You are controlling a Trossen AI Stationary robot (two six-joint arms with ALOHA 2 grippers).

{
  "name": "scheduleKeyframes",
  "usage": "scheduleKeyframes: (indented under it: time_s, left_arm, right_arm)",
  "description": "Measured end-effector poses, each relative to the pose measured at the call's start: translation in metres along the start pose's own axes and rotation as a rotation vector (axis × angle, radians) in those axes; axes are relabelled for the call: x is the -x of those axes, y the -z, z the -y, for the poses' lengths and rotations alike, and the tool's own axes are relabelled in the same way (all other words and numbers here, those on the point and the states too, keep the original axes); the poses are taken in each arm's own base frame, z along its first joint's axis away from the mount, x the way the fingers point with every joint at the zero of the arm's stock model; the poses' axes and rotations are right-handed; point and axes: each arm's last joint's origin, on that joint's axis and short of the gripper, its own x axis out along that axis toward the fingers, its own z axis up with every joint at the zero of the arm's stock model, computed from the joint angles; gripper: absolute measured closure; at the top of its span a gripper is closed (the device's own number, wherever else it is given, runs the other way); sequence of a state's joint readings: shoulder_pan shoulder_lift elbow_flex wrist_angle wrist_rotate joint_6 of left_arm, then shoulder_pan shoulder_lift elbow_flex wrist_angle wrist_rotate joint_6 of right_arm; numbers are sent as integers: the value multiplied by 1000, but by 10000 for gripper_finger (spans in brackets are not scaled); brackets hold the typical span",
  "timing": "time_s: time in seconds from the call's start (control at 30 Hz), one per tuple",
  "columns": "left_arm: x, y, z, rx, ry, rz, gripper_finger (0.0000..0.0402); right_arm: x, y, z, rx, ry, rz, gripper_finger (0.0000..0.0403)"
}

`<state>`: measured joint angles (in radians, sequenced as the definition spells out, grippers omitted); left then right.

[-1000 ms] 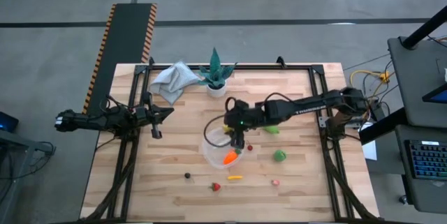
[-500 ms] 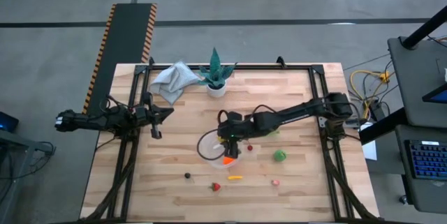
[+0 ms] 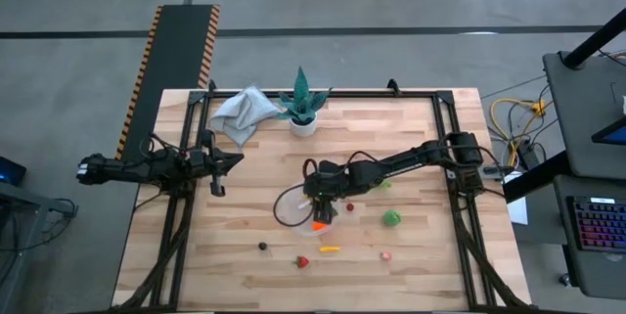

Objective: Pick and placing Produce into tupperware
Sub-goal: Put the lemon into the bin, then put the honeydew into the bin

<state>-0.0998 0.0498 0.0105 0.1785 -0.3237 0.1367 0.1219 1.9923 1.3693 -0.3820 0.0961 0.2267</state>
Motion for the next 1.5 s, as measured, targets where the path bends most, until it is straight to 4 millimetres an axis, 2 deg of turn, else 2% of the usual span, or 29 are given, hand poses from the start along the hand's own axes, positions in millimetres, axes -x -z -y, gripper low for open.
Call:
scheduleKeyframes:
  time_s: [0.27,0.6,0.77,1.0,1.17,1.27,1.5]
  left_arm:
    - [0,0,0,-1,0,-2,402]
    - [0,0,0,-2,0,-2,402]
    - [0,0,0,-2,-1,-3,402]
    - [0,0,0,0,-2,3,402]
    - [0,0,0,0,0,3,402]
    - [0,0,0,0,0,2,402]
    - [0,0,0,0,1,1,402]
  right_arm:
    - [0,0,2,-47,2,1,185]
    - [0,-1,2,-38,3,3,145]
    - [9,-6,5,-16,9,28,137]
    - [50,-24,18,45,64,145,142]
    - [84,-28,25,78,102,183,152]
    - [107,-23,29,73,120,155,157]
    - [156,6,41,-24,230,-14,159]
